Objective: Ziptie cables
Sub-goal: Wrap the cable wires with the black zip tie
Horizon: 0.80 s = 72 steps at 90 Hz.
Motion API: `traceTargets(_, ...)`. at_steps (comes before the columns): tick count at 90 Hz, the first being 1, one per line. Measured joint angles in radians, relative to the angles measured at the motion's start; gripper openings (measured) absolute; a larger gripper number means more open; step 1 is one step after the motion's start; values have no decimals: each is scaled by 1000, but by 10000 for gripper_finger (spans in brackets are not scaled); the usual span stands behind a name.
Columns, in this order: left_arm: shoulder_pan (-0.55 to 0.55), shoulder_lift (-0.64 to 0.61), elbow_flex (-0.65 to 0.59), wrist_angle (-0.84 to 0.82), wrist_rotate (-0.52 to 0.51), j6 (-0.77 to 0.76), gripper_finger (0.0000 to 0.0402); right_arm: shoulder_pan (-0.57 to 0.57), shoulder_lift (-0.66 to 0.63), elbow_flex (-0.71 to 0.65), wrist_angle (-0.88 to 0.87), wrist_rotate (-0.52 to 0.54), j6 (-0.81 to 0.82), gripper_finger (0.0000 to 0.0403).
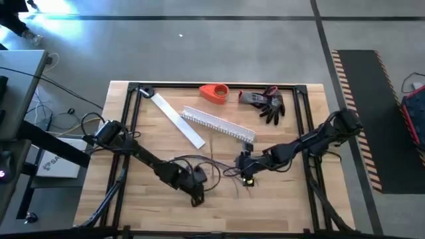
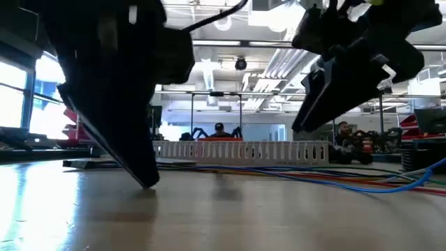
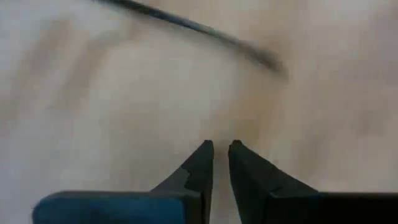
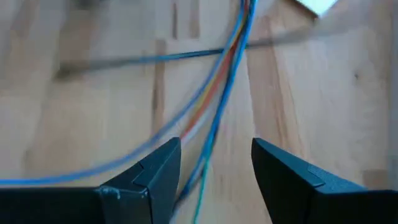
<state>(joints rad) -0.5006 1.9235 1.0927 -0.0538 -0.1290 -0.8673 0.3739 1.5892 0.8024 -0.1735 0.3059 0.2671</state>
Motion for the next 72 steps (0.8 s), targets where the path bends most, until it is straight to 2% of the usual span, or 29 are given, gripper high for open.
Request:
traceTargets(6, 4, -6, 6, 52, -18, 28, 22, 4, -20, 0, -46, 23, 15, 181)
traceTargets(14, 5, -22, 31, 23, -65, 53, 15, 11, -54, 0, -100, 37, 21, 181)
traceTargets(22, 8, -46, 60, -79, -113, 46, 8, 19, -84, 0, -115, 37, 4, 181)
traceTargets(31, 9, -77, 80, -274, -182, -17, 2, 20, -96, 1, -72, -8, -71, 181)
traceTargets(49, 11, -163, 85, -616, -347, -205, 0, 4, -13, 1, 93, -221, -371, 181)
traceTargets(60, 8, -217, 60, -653, -344, -283, 0, 4, 64, 13, 194, -229, -608, 181)
traceTargets(72, -48, -253, 51, -630, -417, -345, 0, 7, 146, 103, 196, -193, -809, 181)
